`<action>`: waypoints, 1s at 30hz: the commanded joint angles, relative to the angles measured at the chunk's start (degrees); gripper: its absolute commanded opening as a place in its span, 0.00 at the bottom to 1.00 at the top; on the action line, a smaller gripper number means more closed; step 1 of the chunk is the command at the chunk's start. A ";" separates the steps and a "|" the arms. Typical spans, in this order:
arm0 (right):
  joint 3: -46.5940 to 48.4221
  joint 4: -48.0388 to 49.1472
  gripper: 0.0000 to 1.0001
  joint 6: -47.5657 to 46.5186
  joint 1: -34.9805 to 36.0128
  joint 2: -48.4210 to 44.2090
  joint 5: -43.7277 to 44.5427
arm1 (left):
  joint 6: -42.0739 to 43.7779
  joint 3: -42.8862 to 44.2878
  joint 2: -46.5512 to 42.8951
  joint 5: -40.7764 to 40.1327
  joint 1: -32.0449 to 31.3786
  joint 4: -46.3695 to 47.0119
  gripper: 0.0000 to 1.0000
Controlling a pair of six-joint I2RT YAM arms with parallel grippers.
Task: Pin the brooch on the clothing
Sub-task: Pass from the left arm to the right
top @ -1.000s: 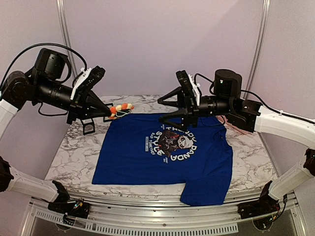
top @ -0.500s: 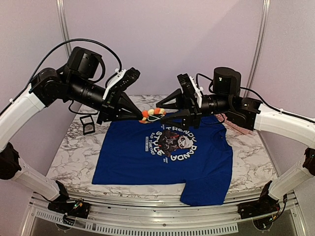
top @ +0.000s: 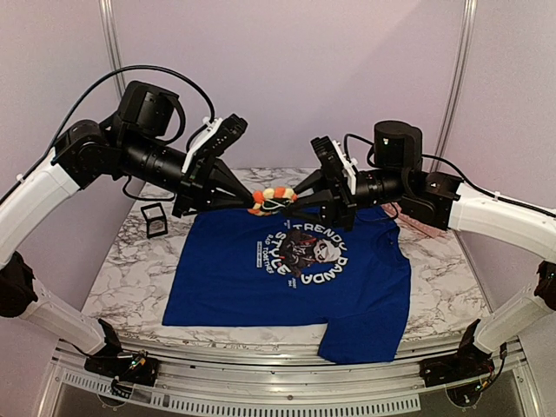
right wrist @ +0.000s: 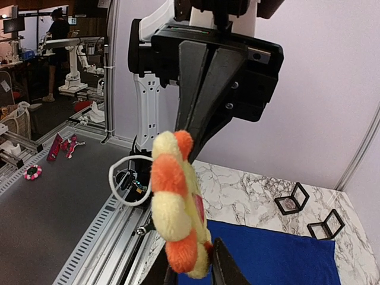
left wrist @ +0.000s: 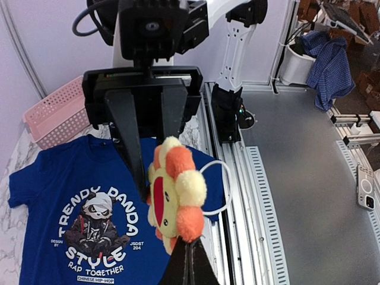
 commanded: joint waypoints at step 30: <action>-8.53 36.12 0.00 37.16 -6.46 -7.23 4.38 | -24.24 -10.20 1.27 -1.62 -0.06 42.95 0.77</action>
